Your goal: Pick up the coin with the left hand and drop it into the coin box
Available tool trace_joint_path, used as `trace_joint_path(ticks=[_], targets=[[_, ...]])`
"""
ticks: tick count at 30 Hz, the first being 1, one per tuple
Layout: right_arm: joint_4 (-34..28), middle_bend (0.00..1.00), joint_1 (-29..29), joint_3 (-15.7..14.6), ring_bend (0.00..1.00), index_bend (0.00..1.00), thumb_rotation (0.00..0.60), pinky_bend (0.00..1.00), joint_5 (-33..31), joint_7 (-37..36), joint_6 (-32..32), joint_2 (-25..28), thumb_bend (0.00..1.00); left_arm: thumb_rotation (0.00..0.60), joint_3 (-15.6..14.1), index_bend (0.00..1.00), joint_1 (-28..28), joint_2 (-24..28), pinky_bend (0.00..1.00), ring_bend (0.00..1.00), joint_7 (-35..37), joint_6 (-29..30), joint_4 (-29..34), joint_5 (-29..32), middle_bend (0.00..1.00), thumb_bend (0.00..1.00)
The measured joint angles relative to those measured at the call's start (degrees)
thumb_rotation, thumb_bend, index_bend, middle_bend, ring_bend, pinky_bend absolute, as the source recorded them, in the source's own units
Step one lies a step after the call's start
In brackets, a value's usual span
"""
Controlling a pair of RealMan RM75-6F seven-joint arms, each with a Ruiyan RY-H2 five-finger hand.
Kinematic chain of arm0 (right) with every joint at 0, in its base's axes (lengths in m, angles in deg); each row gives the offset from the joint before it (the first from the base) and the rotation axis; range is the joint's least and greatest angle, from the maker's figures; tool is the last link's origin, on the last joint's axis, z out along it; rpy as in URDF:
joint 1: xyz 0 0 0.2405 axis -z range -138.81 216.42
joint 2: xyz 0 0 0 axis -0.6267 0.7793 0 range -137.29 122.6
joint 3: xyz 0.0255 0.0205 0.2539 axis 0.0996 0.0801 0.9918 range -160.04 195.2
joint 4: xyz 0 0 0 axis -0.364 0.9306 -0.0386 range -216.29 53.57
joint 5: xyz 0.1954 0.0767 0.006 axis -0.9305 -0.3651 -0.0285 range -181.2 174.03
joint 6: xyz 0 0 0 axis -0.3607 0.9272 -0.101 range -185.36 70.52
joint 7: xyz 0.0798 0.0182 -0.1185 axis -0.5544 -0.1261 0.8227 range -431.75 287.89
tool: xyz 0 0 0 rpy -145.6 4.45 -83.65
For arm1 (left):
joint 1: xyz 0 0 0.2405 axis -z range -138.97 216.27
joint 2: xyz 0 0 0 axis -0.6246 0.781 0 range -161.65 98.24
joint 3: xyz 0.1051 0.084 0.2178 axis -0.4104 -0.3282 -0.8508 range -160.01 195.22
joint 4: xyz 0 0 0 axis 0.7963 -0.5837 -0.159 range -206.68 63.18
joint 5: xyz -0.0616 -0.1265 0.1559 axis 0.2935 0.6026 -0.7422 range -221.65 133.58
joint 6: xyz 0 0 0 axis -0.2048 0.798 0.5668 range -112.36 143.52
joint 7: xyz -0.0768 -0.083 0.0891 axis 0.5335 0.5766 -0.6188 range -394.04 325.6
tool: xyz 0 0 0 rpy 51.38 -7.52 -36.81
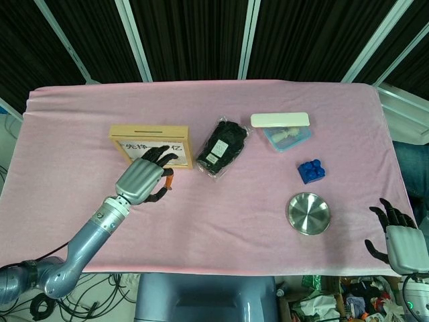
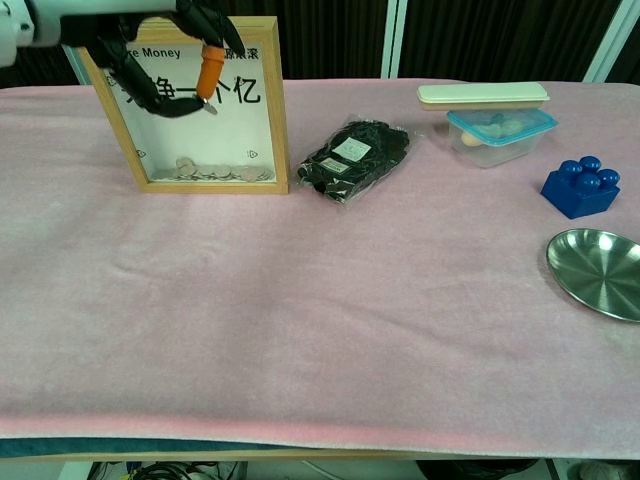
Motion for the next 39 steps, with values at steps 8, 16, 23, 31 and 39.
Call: trace_joint_path(ticks=[8, 16, 23, 31, 39], targets=[[-0.06, 0.06, 0.04, 0.2, 0.16, 0.22, 0.6, 0.2, -0.69, 0.13, -0.1, -0.14, 0.2, 0.6, 3.9, 0.6, 6.02, 6.41, 0.05, 0.0, -3.66, -0.76, 5.26, 13.53, 0.15, 0.46], [-0.44, 0.06, 0.06, 0.64, 0.16, 0.23, 0.6, 0.2, -1.7, -0.11, -0.23, -0.31, 0.2, 0.6, 6.16, 0.61, 17.55, 14.01, 0.03, 0.0, -7.06, -5.28, 2.77, 35.02, 0.16, 0.51], [-0.73, 0.06, 0.15, 0.42, 0.16, 0.23, 0.6, 0.2, -1.5, -0.1, -0.23, -0.34, 0.2, 0.6, 5.46, 0.62, 25.97, 19.57, 0.02, 0.0, -7.68, -11.85, -3.45, 52.38, 0.16, 0.53], [-0.93, 0.06, 0.28, 0.75, 0.16, 0.24, 0.6, 0.2, -2.26, 0.15, 0.02, -0.48, 0.2, 0.6, -1.72, 0.62, 32.0, 20.87, 0.01, 0.0, -7.9, -22.13, -15.08, 61.21, 0.16, 0.55], [-0.81, 0.06, 0.32, 0.91, 0.16, 0.24, 0.6, 0.2, -2.39, 0.65, 0.31, -0.63, 0.2, 0.6, -8.99, 0.62, 34.94, 18.7, 0.0, 0.0, -6.11, -29.03, -22.99, 64.18, 0.16, 0.55]])
